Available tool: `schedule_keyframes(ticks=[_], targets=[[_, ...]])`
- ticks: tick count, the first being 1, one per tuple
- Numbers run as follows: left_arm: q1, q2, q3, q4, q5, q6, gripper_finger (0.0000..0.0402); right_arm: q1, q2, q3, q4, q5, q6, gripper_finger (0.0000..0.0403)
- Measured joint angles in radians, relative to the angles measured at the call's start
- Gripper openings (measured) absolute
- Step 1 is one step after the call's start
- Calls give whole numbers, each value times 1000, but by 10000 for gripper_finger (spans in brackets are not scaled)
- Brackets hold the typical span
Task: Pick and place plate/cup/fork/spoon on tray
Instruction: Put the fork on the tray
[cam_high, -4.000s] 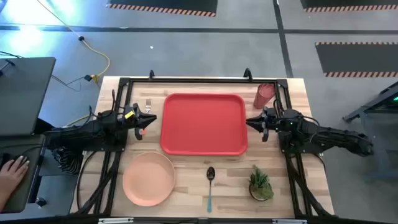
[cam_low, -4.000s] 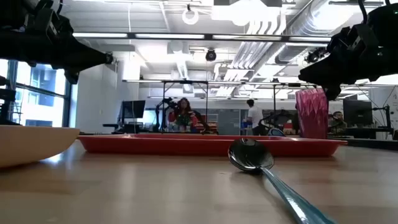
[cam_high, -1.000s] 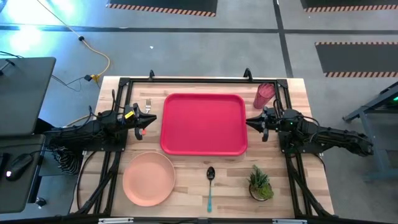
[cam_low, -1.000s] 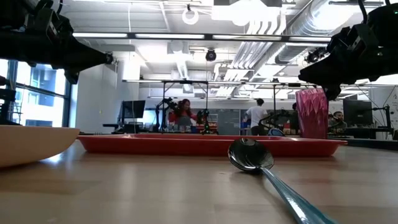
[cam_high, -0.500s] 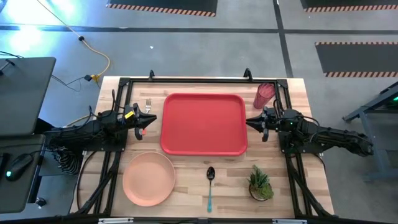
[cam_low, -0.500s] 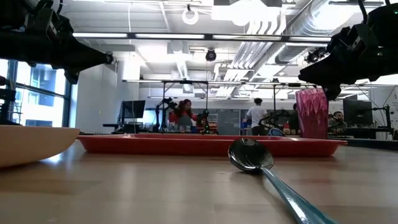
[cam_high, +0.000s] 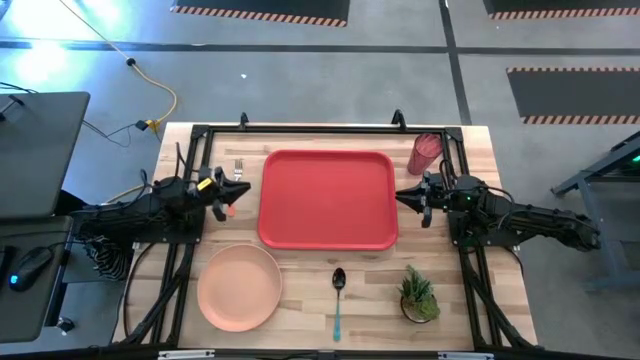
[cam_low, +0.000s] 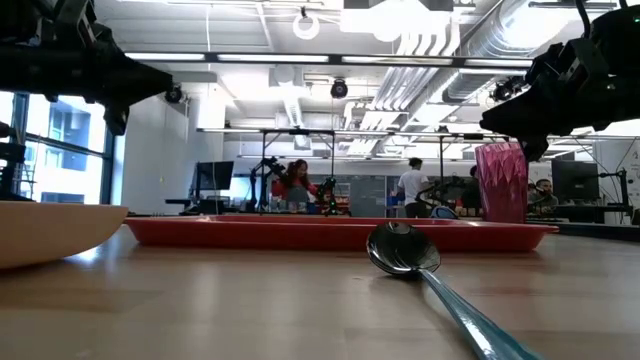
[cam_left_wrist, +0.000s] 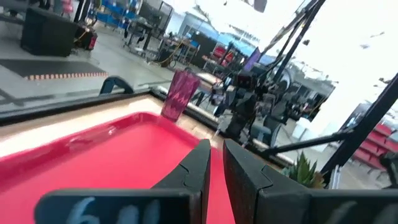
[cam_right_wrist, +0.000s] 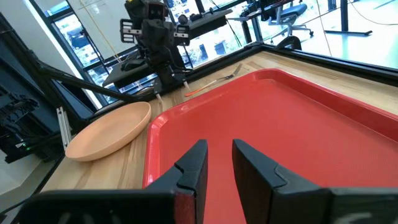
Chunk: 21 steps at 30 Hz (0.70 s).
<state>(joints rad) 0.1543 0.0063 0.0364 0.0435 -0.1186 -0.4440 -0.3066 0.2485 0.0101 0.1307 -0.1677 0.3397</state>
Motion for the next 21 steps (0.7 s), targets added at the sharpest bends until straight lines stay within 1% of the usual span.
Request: schedule_keyframes(ticks=[6,10,16,21], targets=[[0,0,0,118,-9,0,35,0,0,0,0,0,0,67],[0,0,0,143,-57,0,35,0,0,0,0,0,0,67],[0,0,0,180,-68,1,35,0,0,0,0,0,0,67],[0,0,0,293,-72,20,35,0,0,0,0,0,3,67]])
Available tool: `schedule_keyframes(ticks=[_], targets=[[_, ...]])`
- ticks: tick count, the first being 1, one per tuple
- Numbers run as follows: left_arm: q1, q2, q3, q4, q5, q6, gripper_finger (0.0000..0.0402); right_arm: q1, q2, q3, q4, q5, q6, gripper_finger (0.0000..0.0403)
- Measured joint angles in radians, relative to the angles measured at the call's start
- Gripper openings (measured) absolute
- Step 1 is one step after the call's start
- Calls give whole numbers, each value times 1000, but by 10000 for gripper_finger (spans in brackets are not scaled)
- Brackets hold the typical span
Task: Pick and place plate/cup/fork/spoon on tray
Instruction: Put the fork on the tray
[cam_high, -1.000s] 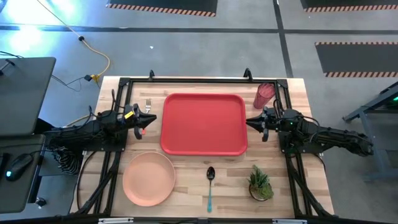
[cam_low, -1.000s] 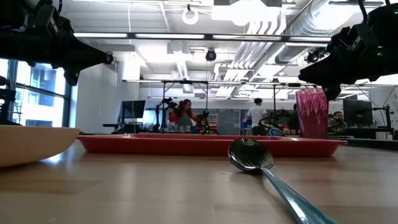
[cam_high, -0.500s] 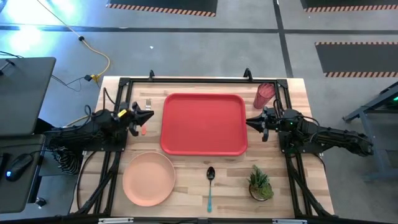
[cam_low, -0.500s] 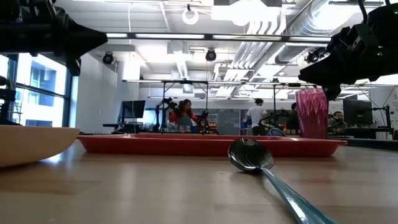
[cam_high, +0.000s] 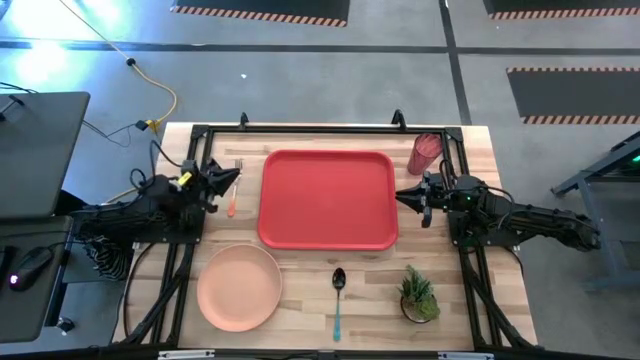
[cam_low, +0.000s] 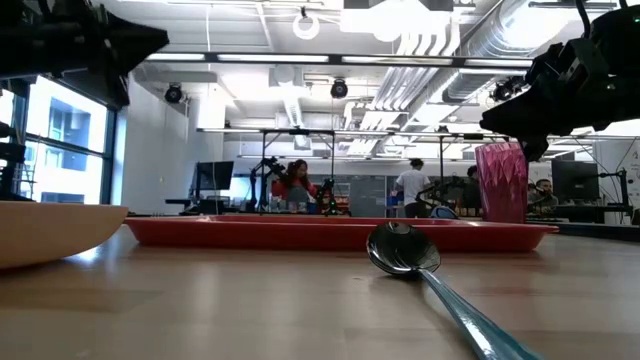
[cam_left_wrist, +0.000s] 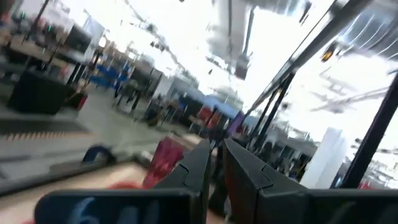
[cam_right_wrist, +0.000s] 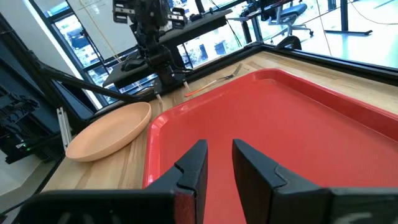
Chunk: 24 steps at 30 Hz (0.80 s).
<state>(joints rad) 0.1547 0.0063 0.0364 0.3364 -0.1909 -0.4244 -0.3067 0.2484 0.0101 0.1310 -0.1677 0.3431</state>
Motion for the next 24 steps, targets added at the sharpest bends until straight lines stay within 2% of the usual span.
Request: schedule_keyframes(ticks=[4,9,15,24], targets=[[0,0,0,104,-1,60,35,0,0,0,5,0,1,67],[0,0,0,201,-41,77,35,0,0,0,34,1,88,67],[0,0,0,188,-146,124,42,0,0,0,34,1,105,67],[0,1,12,172,-233,69,96,0,0,0,72,1,103,67]])
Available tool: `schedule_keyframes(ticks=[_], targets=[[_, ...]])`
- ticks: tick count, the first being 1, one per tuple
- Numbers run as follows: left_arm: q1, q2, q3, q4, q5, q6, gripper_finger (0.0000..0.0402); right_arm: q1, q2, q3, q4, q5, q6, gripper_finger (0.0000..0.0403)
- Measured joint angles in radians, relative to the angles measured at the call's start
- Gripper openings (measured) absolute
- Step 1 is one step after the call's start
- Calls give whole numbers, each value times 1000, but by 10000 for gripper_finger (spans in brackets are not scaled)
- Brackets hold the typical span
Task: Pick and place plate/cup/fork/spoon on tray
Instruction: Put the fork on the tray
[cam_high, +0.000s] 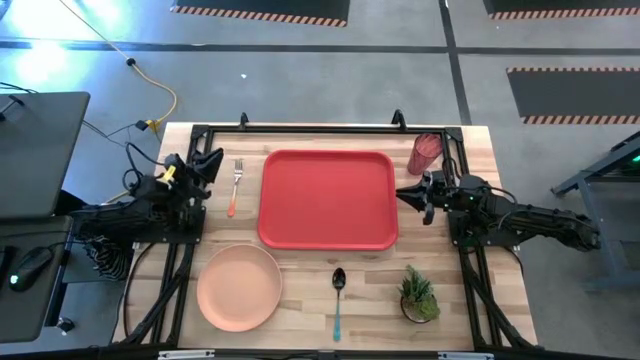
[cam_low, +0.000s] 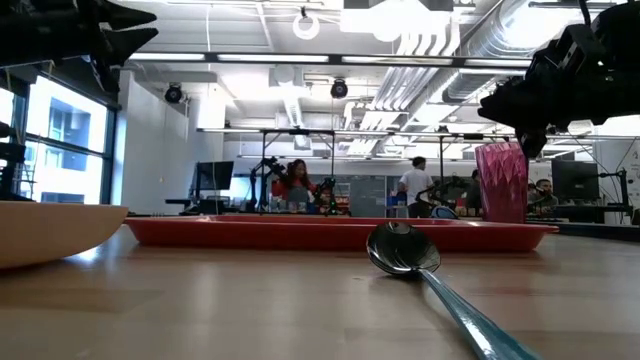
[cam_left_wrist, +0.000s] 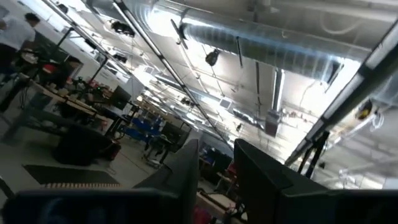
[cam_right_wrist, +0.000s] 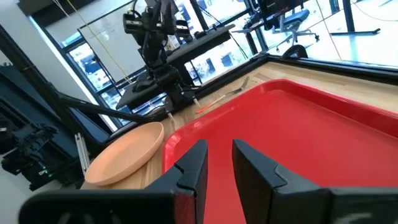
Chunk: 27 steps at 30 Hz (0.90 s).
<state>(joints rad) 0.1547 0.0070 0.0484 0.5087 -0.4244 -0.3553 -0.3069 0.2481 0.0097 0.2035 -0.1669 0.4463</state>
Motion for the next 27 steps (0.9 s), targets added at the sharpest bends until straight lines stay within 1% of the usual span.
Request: schedule_keyframes(ticks=[2,6,10,12,15,19,22,24,27], targets=[[0,12,28,-11,-15,-5,102,0,0,0,0,0,0,67],[0,67,131,-93,-32,54,104,0,0,0,5,0,-1,67],[0,164,284,-307,-80,88,104,0,0,0,32,0,28,67],[0,222,363,-453,-138,77,104,0,0,0,57,0,51,67],[0,316,480,-668,-232,9,104,0,0,0,109,0,52,67],[9,446,611,-920,-303,-109,104,0,0,0,199,0,52,67],[34,534,686,-1064,-318,-215,104,0,0,0,253,0,52,67],[57,587,722,-1124,-318,-270,104,0,0,2,257,0,52,67],[97,658,763,-1197,-305,-314,104,0,0,11,253,0,52,67]])
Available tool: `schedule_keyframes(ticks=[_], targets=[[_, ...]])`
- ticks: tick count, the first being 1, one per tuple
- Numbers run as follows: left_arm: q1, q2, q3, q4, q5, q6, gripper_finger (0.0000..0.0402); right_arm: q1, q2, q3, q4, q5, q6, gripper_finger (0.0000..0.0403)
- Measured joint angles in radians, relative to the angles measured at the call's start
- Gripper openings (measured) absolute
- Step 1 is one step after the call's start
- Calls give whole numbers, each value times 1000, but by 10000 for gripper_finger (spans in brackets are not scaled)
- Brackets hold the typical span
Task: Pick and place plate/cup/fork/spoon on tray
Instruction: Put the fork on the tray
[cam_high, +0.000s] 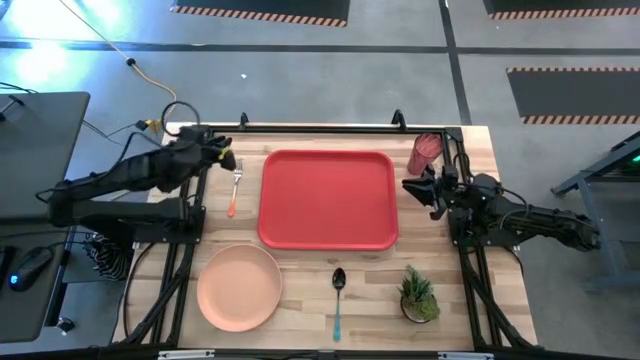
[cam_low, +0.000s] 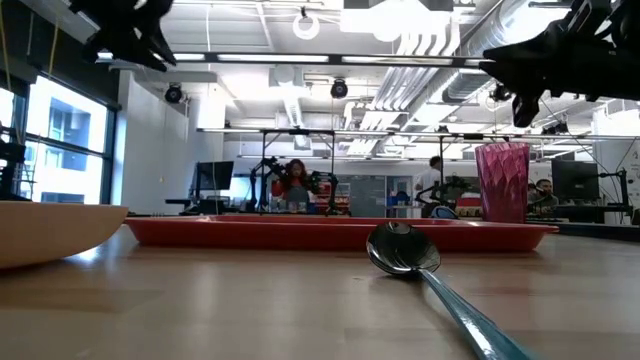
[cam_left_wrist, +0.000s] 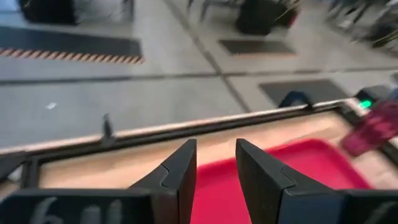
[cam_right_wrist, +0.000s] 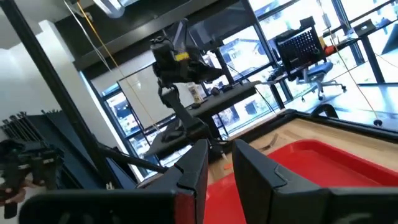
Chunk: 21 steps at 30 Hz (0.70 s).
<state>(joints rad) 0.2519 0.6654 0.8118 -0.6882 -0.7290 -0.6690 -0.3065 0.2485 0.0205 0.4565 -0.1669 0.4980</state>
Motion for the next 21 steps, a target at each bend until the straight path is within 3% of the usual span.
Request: schedule_keyframes(ticks=[5,11,21], targets=[[97,93,31,-111,154,-128,104,0,0,24,4,0,37,67],[188,193,31,-201,297,-170,104,0,0,44,4,46,175,67],[264,330,31,-267,375,-175,104,0,0,44,-32,55,182,67]])
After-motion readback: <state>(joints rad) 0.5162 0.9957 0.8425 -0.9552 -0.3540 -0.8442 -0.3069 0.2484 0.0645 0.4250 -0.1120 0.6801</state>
